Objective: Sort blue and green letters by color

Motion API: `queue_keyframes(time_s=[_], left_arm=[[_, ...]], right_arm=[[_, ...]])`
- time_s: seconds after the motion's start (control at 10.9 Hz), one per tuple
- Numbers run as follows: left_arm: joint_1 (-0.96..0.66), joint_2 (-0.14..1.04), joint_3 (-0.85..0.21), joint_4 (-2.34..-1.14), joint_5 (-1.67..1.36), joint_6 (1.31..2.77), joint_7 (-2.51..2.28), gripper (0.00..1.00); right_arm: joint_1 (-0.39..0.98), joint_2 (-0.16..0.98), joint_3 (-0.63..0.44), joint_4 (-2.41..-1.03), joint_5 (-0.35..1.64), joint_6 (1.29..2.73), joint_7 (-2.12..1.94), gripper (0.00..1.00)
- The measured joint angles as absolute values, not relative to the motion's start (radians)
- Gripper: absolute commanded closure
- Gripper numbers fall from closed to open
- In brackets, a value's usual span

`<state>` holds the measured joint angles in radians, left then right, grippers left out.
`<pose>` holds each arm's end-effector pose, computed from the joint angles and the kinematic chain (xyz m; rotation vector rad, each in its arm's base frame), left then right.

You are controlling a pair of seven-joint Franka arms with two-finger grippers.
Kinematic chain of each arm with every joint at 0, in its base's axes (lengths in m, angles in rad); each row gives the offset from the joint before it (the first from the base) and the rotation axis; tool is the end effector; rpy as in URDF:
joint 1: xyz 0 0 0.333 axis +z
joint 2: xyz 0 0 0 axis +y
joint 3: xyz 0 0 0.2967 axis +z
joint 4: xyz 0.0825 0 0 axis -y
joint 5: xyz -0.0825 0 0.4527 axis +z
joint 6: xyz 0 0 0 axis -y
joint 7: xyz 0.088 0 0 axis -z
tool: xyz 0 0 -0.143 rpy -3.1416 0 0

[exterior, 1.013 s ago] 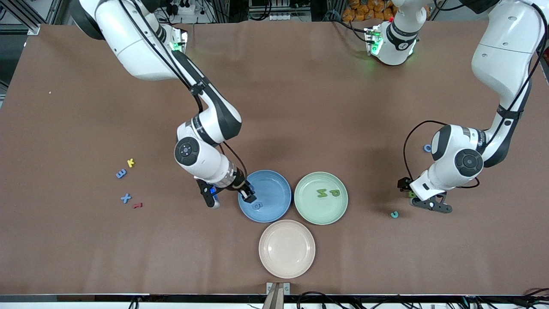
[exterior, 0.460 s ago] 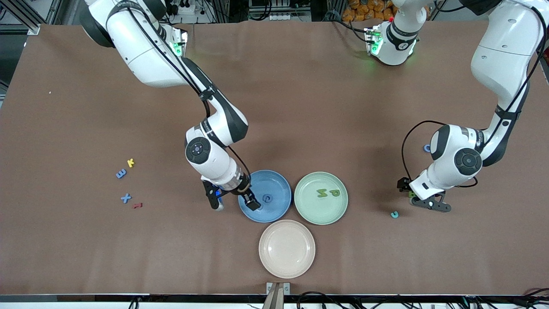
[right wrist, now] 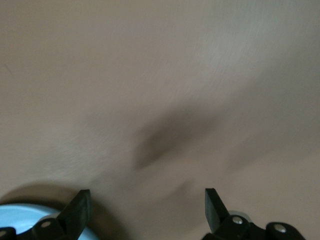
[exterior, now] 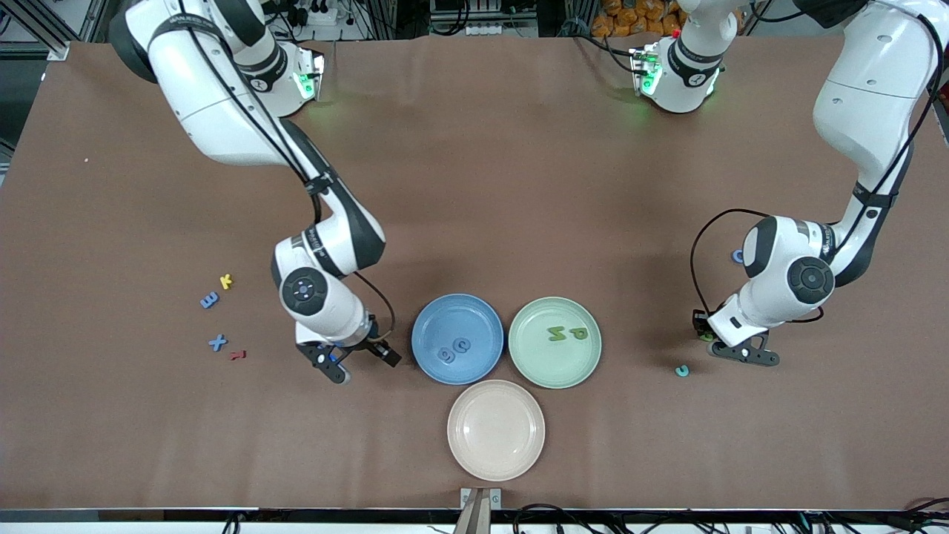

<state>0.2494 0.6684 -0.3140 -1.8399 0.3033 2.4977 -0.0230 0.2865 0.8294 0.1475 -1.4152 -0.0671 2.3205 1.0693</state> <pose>0.6766 -0.0456 0.0754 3.1145 -0.3373 0.0571 0.7146 0.3122 0.1238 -2.8866 0.9623 -0.0367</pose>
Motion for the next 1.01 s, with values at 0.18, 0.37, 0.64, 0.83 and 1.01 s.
queue_keyframes(time_s=[0.18, 0.37, 0.64, 0.83, 1.01], left_arm=[[0.25, 0.669, -0.315, -1.838, 0.284, 2.507, -0.031, 1.0], [0.236, 0.661, -0.325, -1.819, 0.272, 2.51, -0.092, 1.0], [0.132, 0.62, -0.331, -1.786, 0.209, 2.483, -0.228, 1.0], [0.03, 0.605, -0.331, -1.757, 0.2, 2.456, -0.395, 1.0], [-0.075, 0.607, -0.326, -1.729, 0.198, 2.445, -0.564, 1.0]], right_arm=[[0.216, 0.771, 0.146, -1.483, -0.07, 2.304, 0.834, 0.0], [0.129, 0.691, 0.146, -1.585, -0.072, 2.298, 0.626, 0.0], [0.001, 0.619, 0.145, -1.706, -0.077, 2.298, 0.277, 0.0], [-0.076, 0.6, 0.142, -1.743, -0.11, 2.299, 0.004, 0.0], [-0.145, 0.596, 0.14, -1.768, -0.13, 2.331, -0.224, 0.0]])
